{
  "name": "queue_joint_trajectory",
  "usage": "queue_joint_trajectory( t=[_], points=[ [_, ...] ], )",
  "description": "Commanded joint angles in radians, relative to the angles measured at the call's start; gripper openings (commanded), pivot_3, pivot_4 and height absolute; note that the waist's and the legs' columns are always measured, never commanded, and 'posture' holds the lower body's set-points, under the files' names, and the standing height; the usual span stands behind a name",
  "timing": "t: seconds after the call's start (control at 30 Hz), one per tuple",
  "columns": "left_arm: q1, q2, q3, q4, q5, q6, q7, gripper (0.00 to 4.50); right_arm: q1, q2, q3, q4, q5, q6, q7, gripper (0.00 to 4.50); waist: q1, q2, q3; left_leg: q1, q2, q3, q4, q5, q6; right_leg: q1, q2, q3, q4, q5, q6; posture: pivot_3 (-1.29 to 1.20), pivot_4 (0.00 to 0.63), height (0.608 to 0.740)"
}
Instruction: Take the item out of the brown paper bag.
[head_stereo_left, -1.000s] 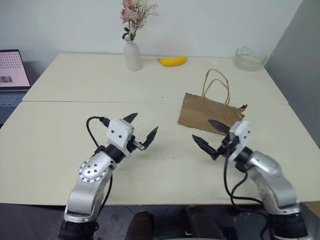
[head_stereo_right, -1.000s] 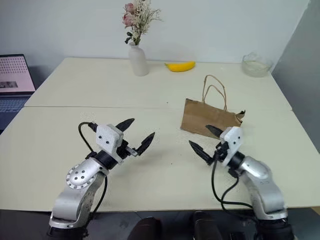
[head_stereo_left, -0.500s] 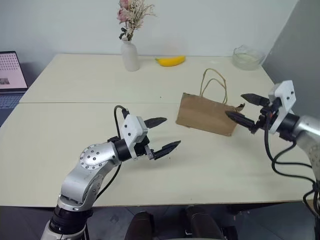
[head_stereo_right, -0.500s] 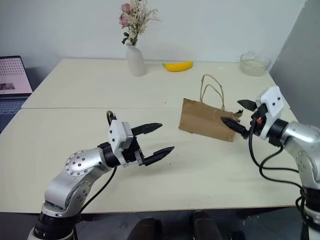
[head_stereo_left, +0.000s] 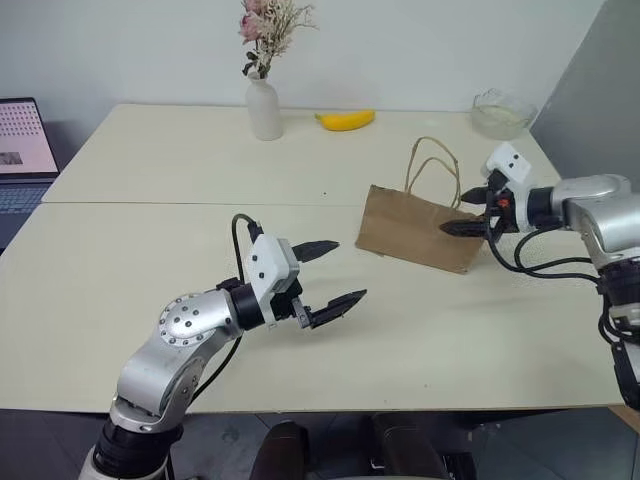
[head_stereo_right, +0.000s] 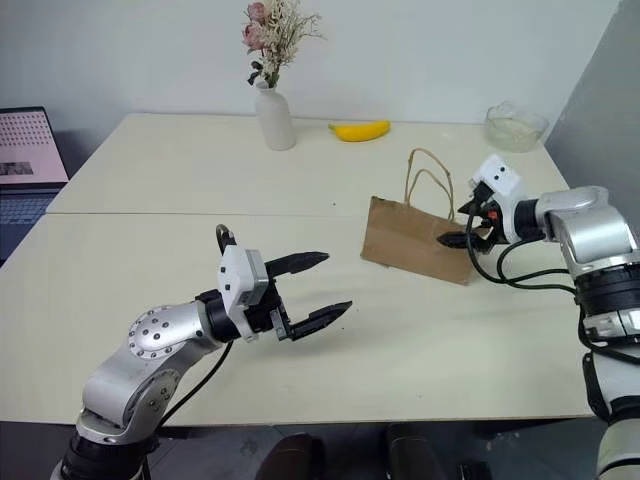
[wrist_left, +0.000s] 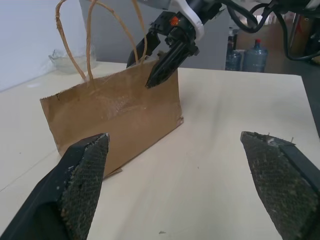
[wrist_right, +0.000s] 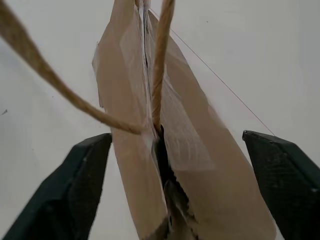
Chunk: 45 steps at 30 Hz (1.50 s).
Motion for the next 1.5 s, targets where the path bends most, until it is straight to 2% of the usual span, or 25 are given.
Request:
queue_joint_trajectory(
  t=[0.03, 0.3, 0.33, 0.6, 0.77, 0.9, 1.03, 1.17, 1.43, 1.5],
  points=[
    [0.002, 0.01, 0.007, -0.038, 0.001, -0.012, 0.004, 4.5, -0.053, 0.002, 0.0, 0.042, -0.049, -0.069, 0.049, 3.21, 0.0, 0.001, 0.0, 0.0, 0.0, 0.0, 0.0, 0.0, 0.0, 0.0, 0.0, 0.0, 0.0, 0.0, 0.0, 0.0, 0.15, 0.74],
    [0.019, 0.01, 0.009, -0.037, 0.019, -0.025, 0.014, 4.5, -0.08, 0.033, -0.004, 0.097, -0.11, -0.169, 0.116, 0.15, 0.0, 0.001, 0.0, 0.0, 0.0, 0.0, 0.0, 0.0, 0.0, 0.0, 0.0, 0.0, 0.001, 0.0, 0.0, 0.0, 0.15, 0.74],
    [0.027, 0.009, 0.011, -0.038, 0.021, -0.026, 0.018, 4.5, -0.081, 0.037, -0.006, 0.096, -0.114, -0.194, 0.126, 0.03, 0.0, 0.001, 0.0, 0.0, 0.0, 0.0, 0.0, 0.0, 0.0, 0.0, 0.0, 0.0, 0.001, 0.0, 0.0, 0.0, 0.15, 0.74],
    [0.118, 0.012, 0.056, -0.067, 0.025, -0.015, 0.068, 4.5, -0.17, 0.086, -0.012, 0.146, -0.13, -0.363, 0.209, 0.03, -0.004, 0.003, 0.002, 0.001, 0.0, 0.001, 0.0, 0.0, 0.0, 0.0, 0.0, 0.001, 0.002, 0.0, 0.0, 0.0, 0.15, 0.74],
    [0.191, 0.022, 0.127, -0.111, -0.003, 0.006, 0.101, 4.5, -0.296, 0.207, 0.023, 0.335, -0.191, -0.521, 0.215, 0.03, -0.009, 0.004, 0.002, 0.003, 0.001, 0.001, 0.0, 0.0, 0.0, 0.0, 0.0, 0.001, 0.003, 0.0, -0.001, 0.0, 0.15, 0.74],
    [0.254, 0.02, 0.174, -0.144, -0.011, 0.016, 0.138, 4.5, -0.399, 0.329, 0.046, 0.539, -0.26, -0.665, 0.171, 0.03, -0.008, 0.005, 0.003, 0.003, 0.001, 0.001, 0.0, 0.0, 0.0, 0.0, 0.0, 0.001, 0.004, 0.0, -0.001, 0.0, 0.15, 0.74],
    [0.309, 0.021, 0.191, -0.18, -0.008, 0.021, 0.161, 4.5, -0.468, 0.404, 0.061, 0.689, -0.327, -0.762, 0.134, 0.03, -0.005, 0.005, 0.003, 0.002, 0.001, 0.002, 0.0, 0.0, 0.0, 0.0, -0.001, 0.001, 0.003, 0.003, -0.006, 0.0, 0.15, 0.74],
    [0.348, 0.022, 0.195, -0.205, 0.004, 0.018, 0.183, 4.5, -0.501, 0.462, 0.059, 0.777, -0.361, -0.783, 0.118, 0.03, -0.001, 0.005, 0.003, 0.002, 0.0, 0.001, 0.0, 0.0, 0.0, -0.001, -0.002, 0.0, 0.003, 0.002, -0.007, 0.0, 0.15, 0.74],
    [0.378, 0.037, 0.226, -0.216, 0.011, 0.011, 0.2, 4.5, -0.508, 0.511, 0.054, 0.828, -0.406, -0.772, 0.094, 0.03, -0.003, 0.005, 0.003, 0.003, 0.0, 0.001, 0.0, 0.0, 0.0, -0.001, -0.001, 0.0, 0.005, 0.002, -0.009, 0.0, 0.15, 0.74],
    [0.379, 0.041, 0.228, -0.217, 0.012, 0.011, 0.2, 4.5, -0.512, 0.512, 0.045, 0.831, -0.402, -0.769, 0.096, 0.44, -0.003, 0.005, 0.003, 0.003, 0.001, 0.001, 0.0, 0.0, 0.0, -0.001, -0.001, 0.0, 0.006, 0.001, -0.009, 0.0, 0.15, 0.74]
  ],
)
